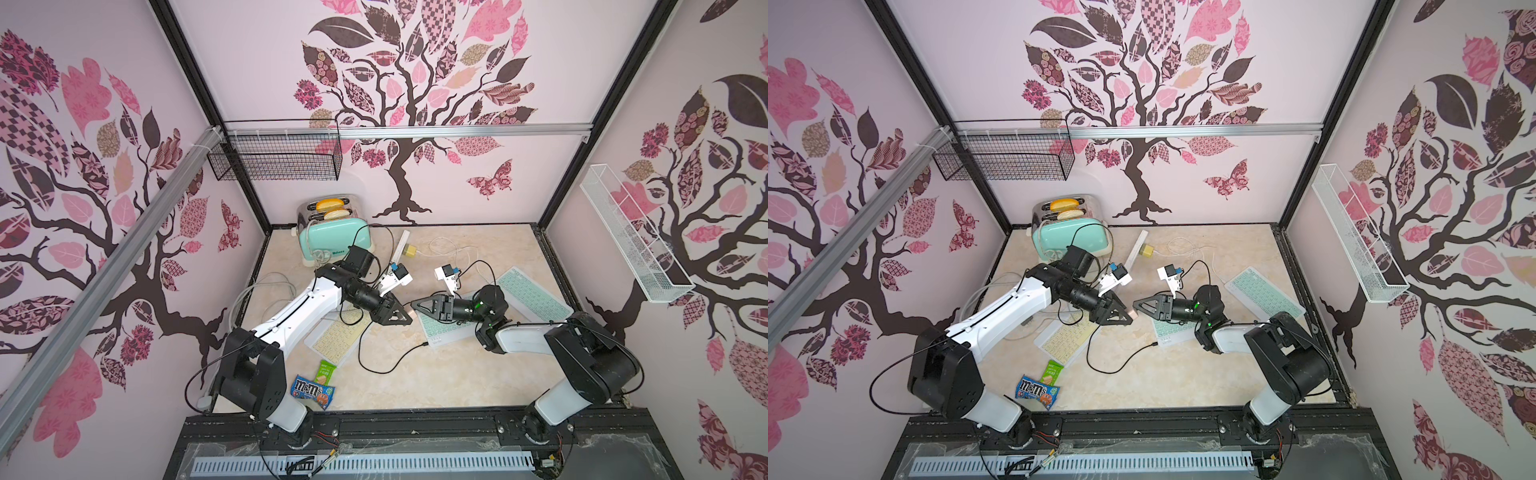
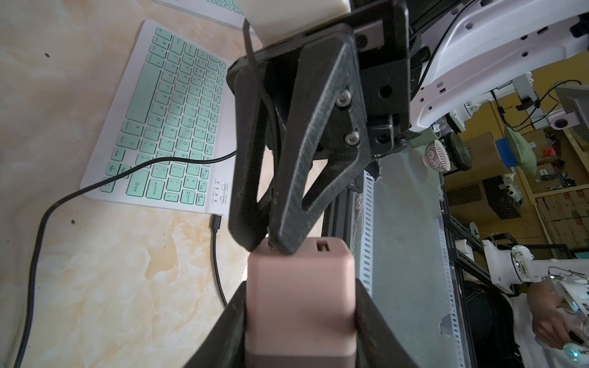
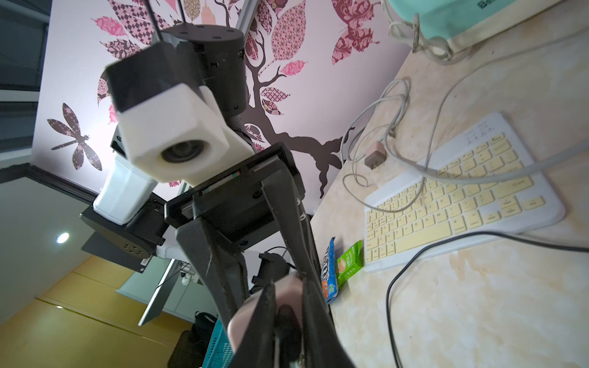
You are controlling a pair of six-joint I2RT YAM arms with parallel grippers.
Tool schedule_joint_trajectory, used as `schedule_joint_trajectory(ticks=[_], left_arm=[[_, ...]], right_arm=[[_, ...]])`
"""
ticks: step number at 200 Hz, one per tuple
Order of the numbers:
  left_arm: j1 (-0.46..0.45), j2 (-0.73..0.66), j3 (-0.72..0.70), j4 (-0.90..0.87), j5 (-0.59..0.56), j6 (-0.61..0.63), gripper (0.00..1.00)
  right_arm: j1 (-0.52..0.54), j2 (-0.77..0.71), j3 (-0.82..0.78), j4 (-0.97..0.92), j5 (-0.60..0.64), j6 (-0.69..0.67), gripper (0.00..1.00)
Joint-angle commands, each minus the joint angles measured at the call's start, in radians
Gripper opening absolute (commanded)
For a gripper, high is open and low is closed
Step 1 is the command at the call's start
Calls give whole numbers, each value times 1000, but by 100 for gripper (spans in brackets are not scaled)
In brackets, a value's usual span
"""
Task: Unplug the wireless keyboard
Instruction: Remove the power cord from the plug.
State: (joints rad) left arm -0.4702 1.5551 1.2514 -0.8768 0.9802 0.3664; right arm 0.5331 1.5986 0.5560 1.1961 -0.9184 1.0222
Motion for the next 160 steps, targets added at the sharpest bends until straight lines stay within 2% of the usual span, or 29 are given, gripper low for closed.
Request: schedule_joint_trajectory(ticks=[1,16,28,33,39,53,76,88,97,103,131,146,160], left_arm=[[-2,20,34,3,71,20,0],[3,27,34,15,62,9,0],[10,26,31,39,56,-15,0],[11,24,28,52,51,-28,4],[15,21,23,70,45,-43,13],[22,17,12,116,13,-92,44],[23,-3,12,146,-54,-122,64],[22,-28,3,169,-130,-134,74],[21,-49,-10,190,-195,-143,87],[20,-69,-25,214,-251,-155,91],[-35,-150,-68,264,-469,-131,96],[-79,-160,-70,248,-577,-100,93],[-102,-146,-60,213,-620,-75,89]], right_arm=[[27,15,4,42,26,41,7],[27,15,2,30,44,61,0],[27,9,1,12,56,73,0],[27,4,-1,7,60,77,0],[26,-3,-3,0,65,80,0],[27,-26,0,-68,80,70,0],[27,-84,28,-306,120,11,0],[27,-116,54,-474,160,-20,0],[27,-131,72,-571,185,-29,0],[27,-135,83,-623,201,-28,0],[26,-113,133,-741,218,-3,0],[27,-101,144,-739,222,26,0],[27,-97,149,-739,231,41,0]])
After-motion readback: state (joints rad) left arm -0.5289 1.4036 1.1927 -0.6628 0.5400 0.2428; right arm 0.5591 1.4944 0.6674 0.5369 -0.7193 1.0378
